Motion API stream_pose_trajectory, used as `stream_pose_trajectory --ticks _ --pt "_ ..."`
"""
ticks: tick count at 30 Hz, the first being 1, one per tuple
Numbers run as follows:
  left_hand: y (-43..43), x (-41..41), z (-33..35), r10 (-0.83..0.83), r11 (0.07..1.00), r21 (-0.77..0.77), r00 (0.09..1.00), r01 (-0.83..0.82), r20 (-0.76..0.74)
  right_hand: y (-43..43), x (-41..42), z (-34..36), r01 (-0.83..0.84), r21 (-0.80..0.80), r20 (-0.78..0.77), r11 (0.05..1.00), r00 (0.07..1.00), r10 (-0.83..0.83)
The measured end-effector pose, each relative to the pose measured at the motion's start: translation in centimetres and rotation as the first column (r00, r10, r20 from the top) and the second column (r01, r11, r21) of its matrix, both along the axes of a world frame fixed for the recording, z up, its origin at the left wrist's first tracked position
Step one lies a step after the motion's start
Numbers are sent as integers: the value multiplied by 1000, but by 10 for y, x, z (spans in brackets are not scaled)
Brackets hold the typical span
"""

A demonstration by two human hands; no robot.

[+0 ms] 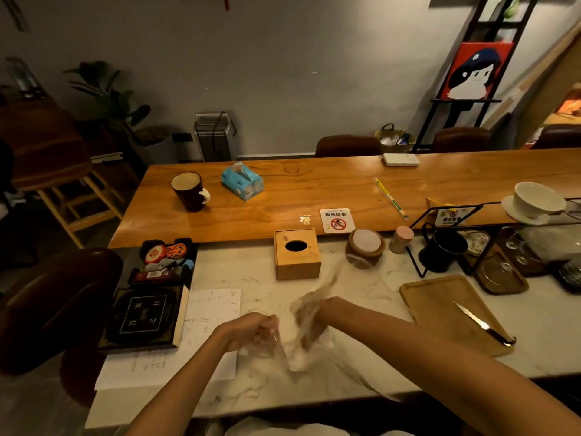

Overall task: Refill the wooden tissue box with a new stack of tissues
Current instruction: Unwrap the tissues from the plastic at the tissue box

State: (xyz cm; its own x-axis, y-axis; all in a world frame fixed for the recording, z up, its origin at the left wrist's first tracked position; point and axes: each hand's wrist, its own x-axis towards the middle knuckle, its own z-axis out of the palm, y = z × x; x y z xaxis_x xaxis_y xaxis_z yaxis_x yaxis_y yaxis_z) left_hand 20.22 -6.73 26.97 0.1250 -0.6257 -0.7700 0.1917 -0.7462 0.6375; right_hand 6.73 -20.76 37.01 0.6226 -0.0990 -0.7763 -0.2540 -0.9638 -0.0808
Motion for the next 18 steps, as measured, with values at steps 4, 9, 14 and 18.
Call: stream_pose_trajectory --ticks 4,9,14,18 --pt "5 4 -14 133 988 -63 985 -141 -107 0 16 3 150 37 57 988 987 -152" --pt "5 5 -26 191 976 -90 977 -199 -91 -3 23 -1 74 37 77 997 994 -77" --pt "3 8 -27 156 983 -96 988 -157 -15 1 25 -5 -94 -43 146 995 984 99" --pt "0 11 -24 235 967 -104 972 -234 -3 1 25 -11 -48 6 82 999 996 47"
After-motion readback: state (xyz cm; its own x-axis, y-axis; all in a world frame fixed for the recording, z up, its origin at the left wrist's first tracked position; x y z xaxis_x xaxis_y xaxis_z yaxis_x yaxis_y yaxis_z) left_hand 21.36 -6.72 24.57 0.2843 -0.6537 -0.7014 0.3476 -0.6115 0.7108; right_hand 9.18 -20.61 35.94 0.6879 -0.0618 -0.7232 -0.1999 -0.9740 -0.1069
